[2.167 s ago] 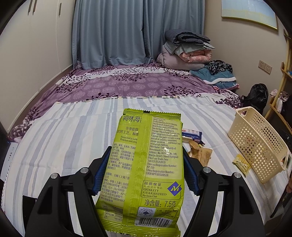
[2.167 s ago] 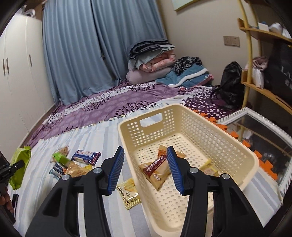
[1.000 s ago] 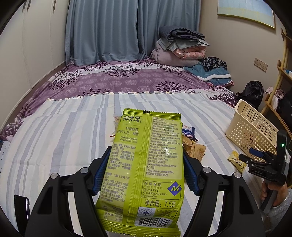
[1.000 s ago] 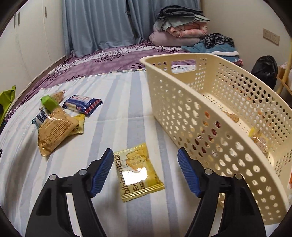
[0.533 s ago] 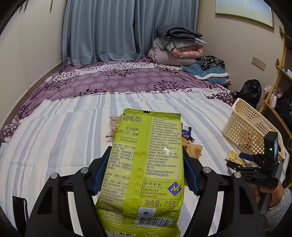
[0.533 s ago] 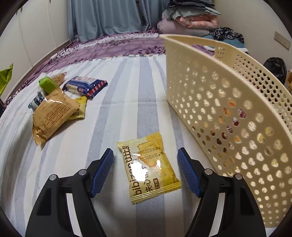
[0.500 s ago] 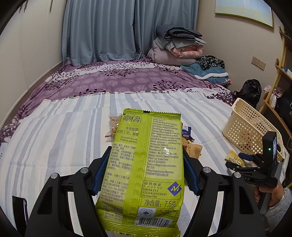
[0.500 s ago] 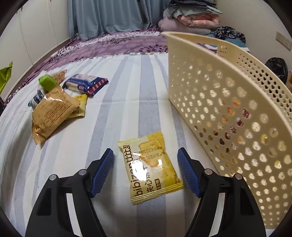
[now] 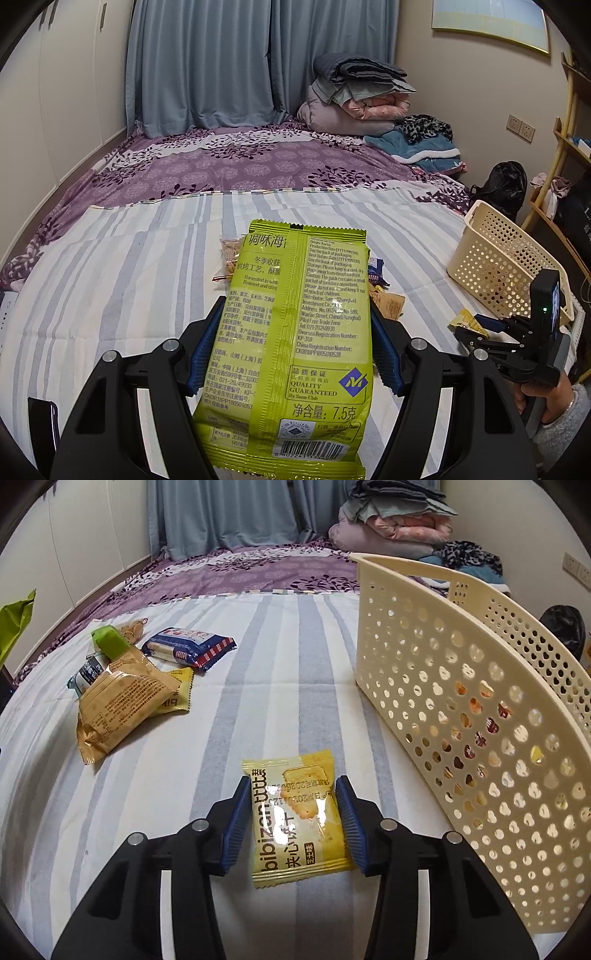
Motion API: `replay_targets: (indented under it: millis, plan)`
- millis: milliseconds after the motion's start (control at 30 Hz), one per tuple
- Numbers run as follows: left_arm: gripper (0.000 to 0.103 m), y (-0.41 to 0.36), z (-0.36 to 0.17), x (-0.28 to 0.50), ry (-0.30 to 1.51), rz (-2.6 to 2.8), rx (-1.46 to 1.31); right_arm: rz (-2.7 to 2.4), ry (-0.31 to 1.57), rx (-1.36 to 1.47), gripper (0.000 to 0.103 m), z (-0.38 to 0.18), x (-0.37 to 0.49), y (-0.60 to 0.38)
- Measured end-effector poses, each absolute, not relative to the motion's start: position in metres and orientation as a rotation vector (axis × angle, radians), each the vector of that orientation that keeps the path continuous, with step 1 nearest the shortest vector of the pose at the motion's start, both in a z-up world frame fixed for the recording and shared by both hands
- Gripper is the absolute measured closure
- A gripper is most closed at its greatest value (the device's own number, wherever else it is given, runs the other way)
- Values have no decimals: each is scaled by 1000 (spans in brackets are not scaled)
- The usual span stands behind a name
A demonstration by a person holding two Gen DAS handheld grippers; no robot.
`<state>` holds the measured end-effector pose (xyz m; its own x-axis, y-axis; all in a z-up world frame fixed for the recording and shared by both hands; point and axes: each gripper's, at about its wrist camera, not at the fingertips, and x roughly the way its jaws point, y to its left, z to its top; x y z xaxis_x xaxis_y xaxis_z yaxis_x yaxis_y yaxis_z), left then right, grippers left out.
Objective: Organize snacks
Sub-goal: 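Carry the yellow packet into the basket and open the right tool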
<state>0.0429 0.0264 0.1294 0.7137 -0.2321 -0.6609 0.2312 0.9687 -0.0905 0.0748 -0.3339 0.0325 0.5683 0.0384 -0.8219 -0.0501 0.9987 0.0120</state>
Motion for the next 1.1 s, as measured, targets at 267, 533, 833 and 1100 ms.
replay_targets:
  millis: [267,533,833,1100]
  plan:
    - [31,17,141,35,706,-276,20,79,856,12,57,74,59,-334]
    - [31,-1,155,27,678,-301,53,65,737,40,57,118,44,-348]
    - [31,-31,170,22,649,-347,97,-62,646,89,57,145,31,-395]
    - [31,-70,183,20,630,-402,142,-209,641,133,53,139,22,-447]
